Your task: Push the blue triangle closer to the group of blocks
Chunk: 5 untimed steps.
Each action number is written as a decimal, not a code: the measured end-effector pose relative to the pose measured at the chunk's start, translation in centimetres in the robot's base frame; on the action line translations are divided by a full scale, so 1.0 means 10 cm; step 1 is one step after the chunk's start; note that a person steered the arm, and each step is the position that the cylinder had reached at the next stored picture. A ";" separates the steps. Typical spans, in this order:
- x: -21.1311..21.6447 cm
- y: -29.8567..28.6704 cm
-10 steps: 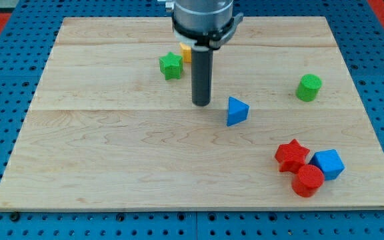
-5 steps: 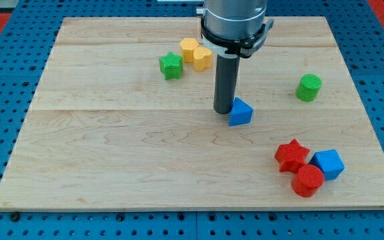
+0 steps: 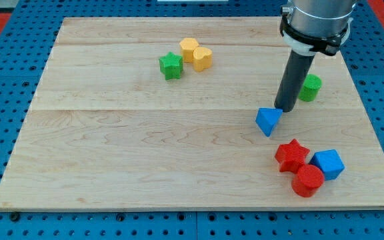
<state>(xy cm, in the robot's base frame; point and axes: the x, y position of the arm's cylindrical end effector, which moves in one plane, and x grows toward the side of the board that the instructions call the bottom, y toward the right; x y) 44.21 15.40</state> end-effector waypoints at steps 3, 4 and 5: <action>0.00 -0.64; 0.07 -0.54; 0.21 -0.17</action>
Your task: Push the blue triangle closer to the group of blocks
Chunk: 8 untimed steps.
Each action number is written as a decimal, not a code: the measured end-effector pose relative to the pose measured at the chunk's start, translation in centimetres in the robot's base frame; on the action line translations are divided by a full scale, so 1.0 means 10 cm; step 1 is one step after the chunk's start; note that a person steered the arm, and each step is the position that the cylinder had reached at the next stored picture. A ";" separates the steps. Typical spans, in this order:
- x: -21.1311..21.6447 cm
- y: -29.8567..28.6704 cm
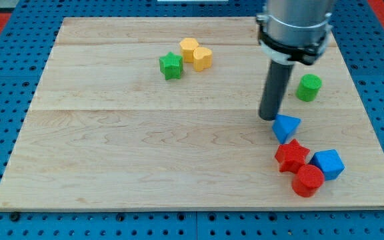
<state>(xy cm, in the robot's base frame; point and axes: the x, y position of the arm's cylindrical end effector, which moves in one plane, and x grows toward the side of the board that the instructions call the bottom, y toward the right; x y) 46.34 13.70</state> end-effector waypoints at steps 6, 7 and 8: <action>0.15 0.42; 0.15 0.49; 0.16 0.54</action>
<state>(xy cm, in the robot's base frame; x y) 47.98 19.12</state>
